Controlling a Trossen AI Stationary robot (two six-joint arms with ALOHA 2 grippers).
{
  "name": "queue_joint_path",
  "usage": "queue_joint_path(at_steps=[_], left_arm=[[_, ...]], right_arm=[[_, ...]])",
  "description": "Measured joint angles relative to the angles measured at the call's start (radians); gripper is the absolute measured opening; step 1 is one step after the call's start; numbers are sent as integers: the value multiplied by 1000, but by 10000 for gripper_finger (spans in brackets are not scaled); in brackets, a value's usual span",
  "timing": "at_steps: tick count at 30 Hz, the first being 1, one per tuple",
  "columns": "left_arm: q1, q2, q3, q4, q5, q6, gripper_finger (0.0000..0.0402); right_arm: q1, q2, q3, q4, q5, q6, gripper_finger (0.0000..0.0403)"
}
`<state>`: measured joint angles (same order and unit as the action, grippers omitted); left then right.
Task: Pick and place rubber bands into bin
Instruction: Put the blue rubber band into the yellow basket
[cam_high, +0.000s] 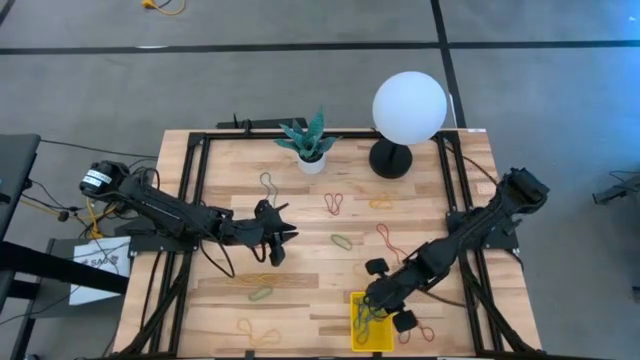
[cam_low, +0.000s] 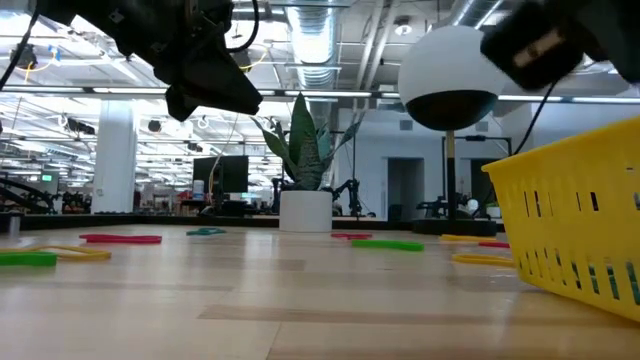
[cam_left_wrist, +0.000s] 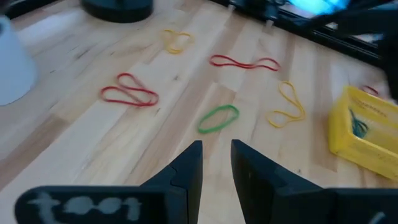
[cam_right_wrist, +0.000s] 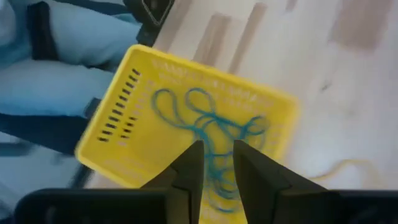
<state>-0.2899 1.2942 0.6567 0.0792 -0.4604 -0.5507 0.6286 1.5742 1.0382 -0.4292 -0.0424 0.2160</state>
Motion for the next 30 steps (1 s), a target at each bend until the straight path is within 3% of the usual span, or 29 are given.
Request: queue_joint_path(at_steps=[7, 11, 15, 20, 26, 30], left_arm=[[18, 0, 0, -77, -147, -133, 72], [117, 0, 0, -150, -135, -167, 72], [288, 0, 0, -231, -55, -145, 72], [447, 0, 0, -302, -17, -145, 72], [499, 23, 0, -313, 64, -132, 72], [526, 125, 0, -295, 66, -178, 72]], right_arm=[[4, -218, 0, -120, 46, -235, 71], [-42, -380, 0, -205, 61, -323, 72], [-117, -535, -29, -225, 106, -343, 72], [-196, -686, -209, -109, 115, -295, 72], [-250, -783, -498, 133, 117, -288, 72], [-295, -811, -631, 335, 119, -324, 72]])
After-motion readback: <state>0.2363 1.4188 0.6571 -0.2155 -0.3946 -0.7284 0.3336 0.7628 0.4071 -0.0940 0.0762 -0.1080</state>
